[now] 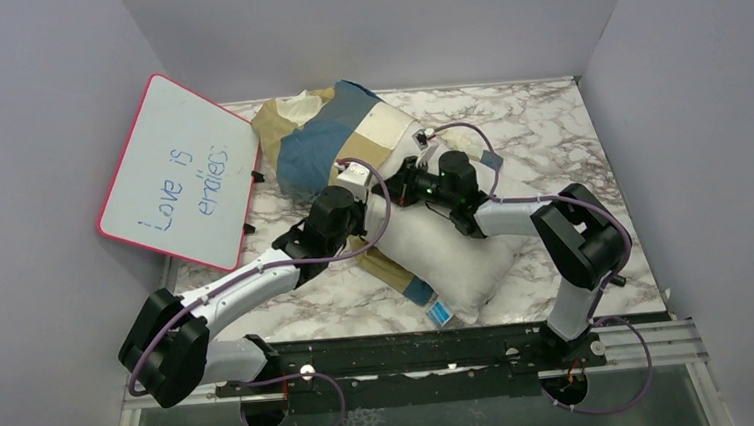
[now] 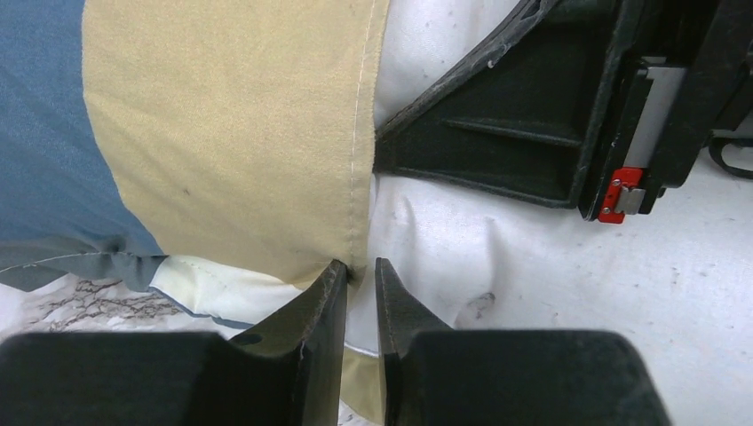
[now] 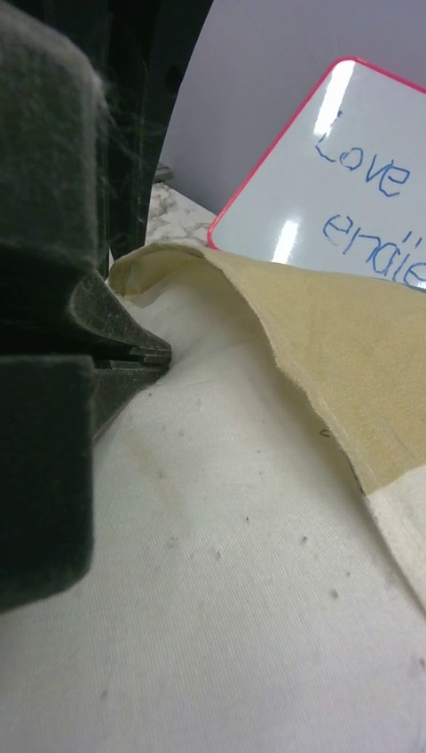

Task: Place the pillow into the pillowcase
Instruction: Stuff the pillow into the pillowcase.

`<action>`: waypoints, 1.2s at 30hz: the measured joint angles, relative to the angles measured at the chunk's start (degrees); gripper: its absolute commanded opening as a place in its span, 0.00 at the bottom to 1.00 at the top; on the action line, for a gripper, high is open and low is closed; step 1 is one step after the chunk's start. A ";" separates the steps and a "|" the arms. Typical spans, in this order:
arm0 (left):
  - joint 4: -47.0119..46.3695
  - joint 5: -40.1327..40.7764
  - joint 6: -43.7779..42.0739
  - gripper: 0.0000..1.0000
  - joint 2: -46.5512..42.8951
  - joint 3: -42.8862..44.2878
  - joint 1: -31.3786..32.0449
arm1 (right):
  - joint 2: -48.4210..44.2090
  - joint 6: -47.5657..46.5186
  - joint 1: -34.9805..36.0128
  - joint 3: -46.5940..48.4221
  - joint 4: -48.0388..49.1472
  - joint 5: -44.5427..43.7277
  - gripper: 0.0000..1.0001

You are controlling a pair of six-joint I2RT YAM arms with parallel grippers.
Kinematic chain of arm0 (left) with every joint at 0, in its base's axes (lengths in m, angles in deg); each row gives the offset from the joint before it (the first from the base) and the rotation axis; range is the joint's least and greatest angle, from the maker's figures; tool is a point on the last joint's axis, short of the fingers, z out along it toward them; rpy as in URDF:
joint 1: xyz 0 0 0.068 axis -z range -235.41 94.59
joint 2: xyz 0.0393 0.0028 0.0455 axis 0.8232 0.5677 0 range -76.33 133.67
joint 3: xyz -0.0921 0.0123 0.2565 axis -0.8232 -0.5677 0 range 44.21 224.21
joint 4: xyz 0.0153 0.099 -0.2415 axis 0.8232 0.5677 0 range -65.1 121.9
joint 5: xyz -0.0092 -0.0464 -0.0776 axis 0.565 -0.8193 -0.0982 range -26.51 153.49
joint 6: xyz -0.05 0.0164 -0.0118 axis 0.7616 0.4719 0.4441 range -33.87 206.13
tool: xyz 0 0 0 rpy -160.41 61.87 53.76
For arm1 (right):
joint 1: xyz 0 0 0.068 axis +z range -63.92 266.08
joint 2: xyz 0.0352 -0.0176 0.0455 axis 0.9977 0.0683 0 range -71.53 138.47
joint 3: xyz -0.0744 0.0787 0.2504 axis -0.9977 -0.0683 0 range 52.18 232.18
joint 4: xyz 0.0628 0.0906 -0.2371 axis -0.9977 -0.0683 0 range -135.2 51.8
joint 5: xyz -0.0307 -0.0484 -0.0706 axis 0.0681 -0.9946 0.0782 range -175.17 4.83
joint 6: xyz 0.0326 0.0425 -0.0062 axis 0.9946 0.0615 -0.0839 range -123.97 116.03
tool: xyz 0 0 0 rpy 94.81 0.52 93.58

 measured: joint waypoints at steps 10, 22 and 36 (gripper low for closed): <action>-1.33 0.26 0.37 0.41 0.59 -0.07 0.09 | 0.11 0.00 0.00 -0.35 1.27 -0.07 0.00; -4.74 8.33 -3.65 0.62 7.52 5.09 0.24 | 0.44 0.22 0.00 -0.35 2.05 -0.09 0.00; -0.74 12.41 -6.10 0.22 9.60 10.56 0.79 | 1.09 0.39 -0.15 -0.39 3.06 -0.42 0.00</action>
